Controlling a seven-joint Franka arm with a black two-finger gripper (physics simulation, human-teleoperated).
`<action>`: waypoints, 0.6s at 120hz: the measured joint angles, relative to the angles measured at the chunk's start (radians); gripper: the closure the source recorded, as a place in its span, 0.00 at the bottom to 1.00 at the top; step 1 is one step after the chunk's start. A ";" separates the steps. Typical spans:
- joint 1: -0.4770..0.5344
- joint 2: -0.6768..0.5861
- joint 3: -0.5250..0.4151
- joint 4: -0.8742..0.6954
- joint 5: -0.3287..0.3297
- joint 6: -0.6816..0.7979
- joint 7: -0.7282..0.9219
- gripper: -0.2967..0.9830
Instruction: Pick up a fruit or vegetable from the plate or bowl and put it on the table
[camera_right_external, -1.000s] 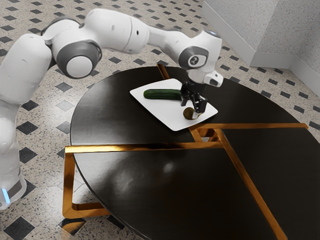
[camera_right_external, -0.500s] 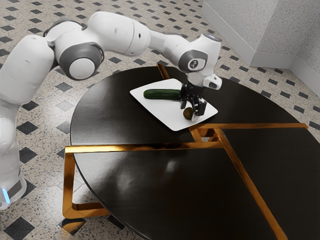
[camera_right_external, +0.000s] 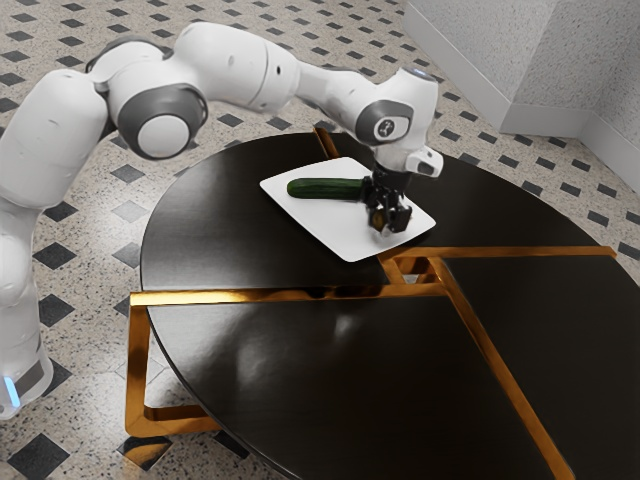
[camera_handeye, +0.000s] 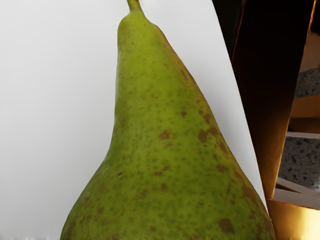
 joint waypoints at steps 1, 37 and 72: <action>0.000 -0.003 0.000 0.000 0.000 0.000 0.000 0.58; -0.148 -0.042 -0.013 0.027 -0.008 0.035 -0.003 0.58; -0.247 -0.009 -0.023 0.070 -0.020 0.089 -0.005 0.58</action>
